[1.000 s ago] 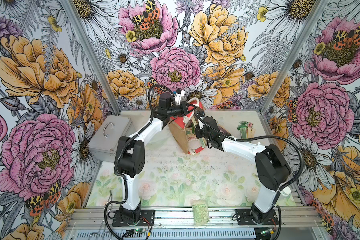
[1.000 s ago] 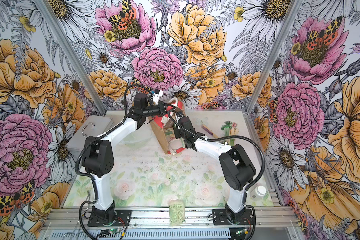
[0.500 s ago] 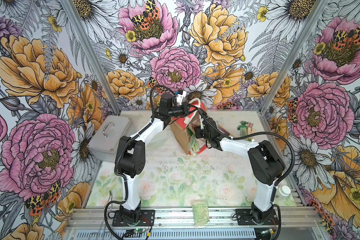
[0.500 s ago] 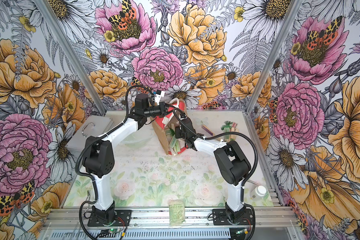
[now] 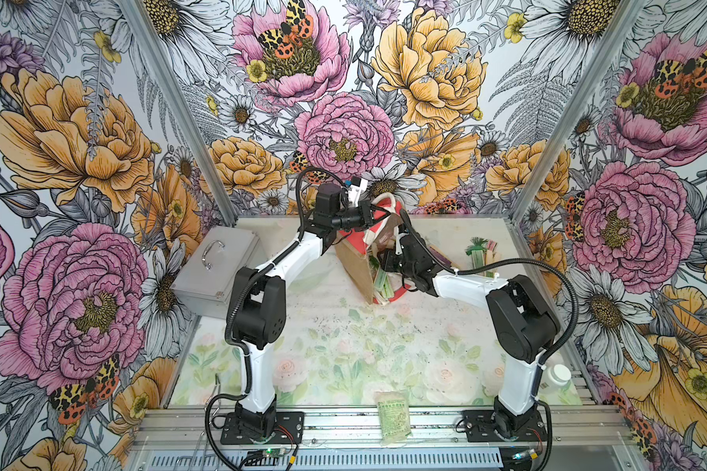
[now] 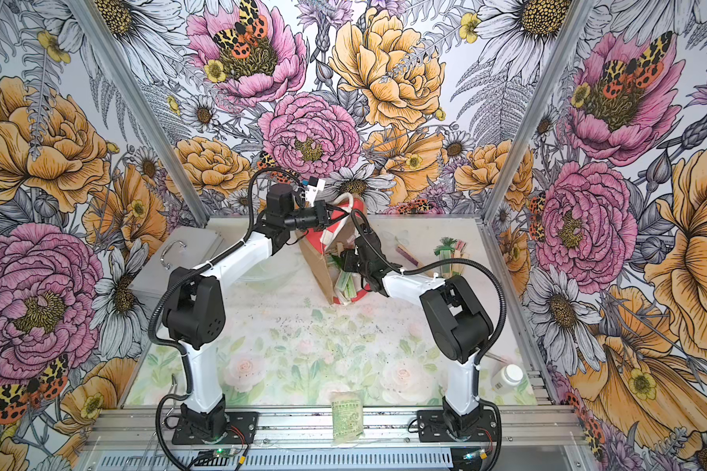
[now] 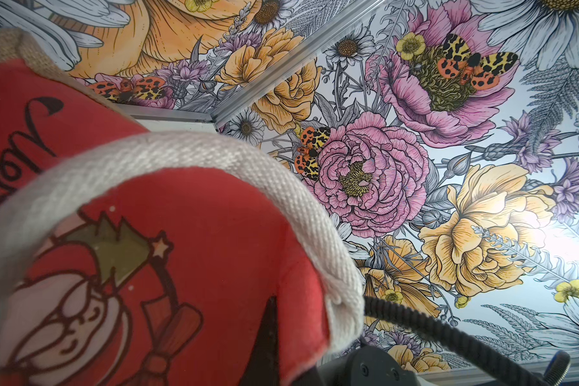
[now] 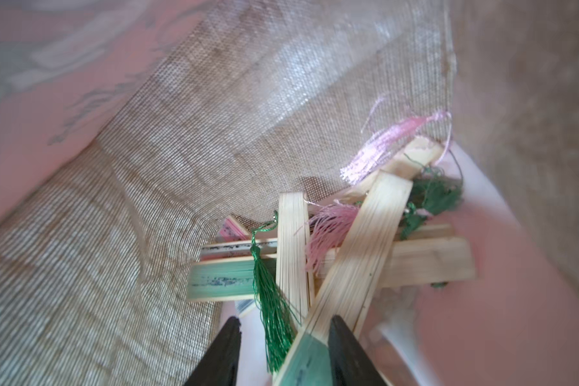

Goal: Take out the folding fans from the tote bags
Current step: Pick up the folding fan from the canvas bag.

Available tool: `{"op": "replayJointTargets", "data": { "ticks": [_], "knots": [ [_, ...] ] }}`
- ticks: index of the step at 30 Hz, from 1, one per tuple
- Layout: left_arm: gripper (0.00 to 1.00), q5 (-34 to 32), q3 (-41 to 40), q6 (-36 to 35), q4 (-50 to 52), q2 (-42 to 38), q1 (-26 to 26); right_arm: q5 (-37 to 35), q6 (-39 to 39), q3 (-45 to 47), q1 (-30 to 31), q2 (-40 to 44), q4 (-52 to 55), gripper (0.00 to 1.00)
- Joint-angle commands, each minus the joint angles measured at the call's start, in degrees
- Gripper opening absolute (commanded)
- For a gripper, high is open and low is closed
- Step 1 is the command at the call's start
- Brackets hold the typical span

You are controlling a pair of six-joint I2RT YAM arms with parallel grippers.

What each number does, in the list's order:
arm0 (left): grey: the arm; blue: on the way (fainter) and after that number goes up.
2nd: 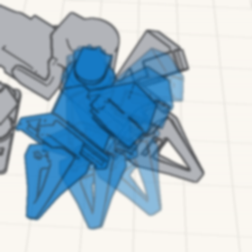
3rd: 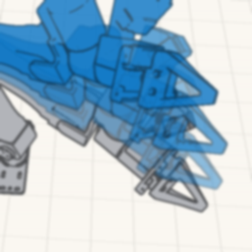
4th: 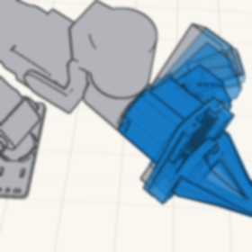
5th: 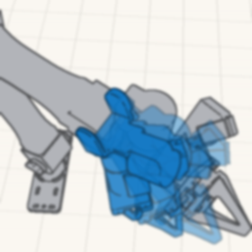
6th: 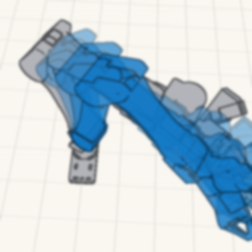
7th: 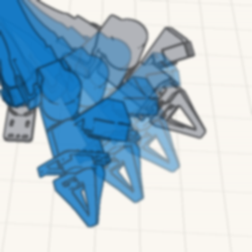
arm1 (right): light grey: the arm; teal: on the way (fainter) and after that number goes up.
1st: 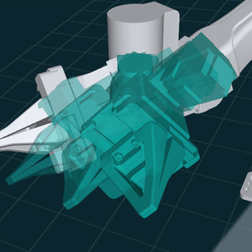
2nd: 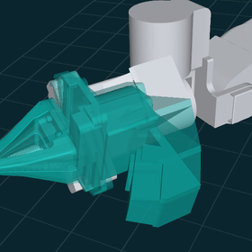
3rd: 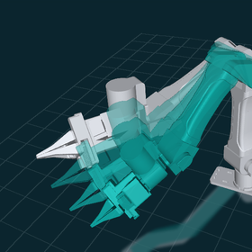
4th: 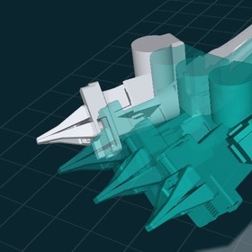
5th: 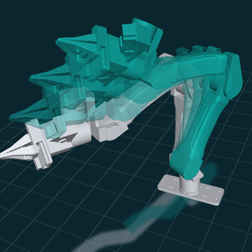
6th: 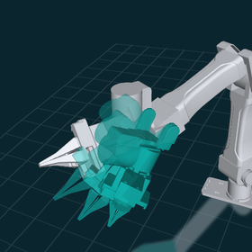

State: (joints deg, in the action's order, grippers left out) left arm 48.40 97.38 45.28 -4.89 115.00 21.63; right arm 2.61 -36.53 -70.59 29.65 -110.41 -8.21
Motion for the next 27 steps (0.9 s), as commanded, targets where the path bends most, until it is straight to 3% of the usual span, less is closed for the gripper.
{"op": "replayJointTargets", "data": {
  "ticks": [1, 15, 27],
  "knots": [
    [0.00, 1.61, -0.07, 0.43, -3.21, -0.70, 0.41, -1.47, -7.09, -2.92, -1.50, -3.60, 0.69, 0.47],
    [0.00, 1.21, -1.40, 0.51, -3.56, -1.25, 0.35, -4.66, -9.03, -1.24, -2.84, -3.90, 1.59, 0.48],
    [0.00, 0.99, -1.47, 0.69, -3.55, -0.92, 0.30, -5.48, 0.24, 1.68, -2.84, -0.28, -1.33, 0.49]
  ]
}}
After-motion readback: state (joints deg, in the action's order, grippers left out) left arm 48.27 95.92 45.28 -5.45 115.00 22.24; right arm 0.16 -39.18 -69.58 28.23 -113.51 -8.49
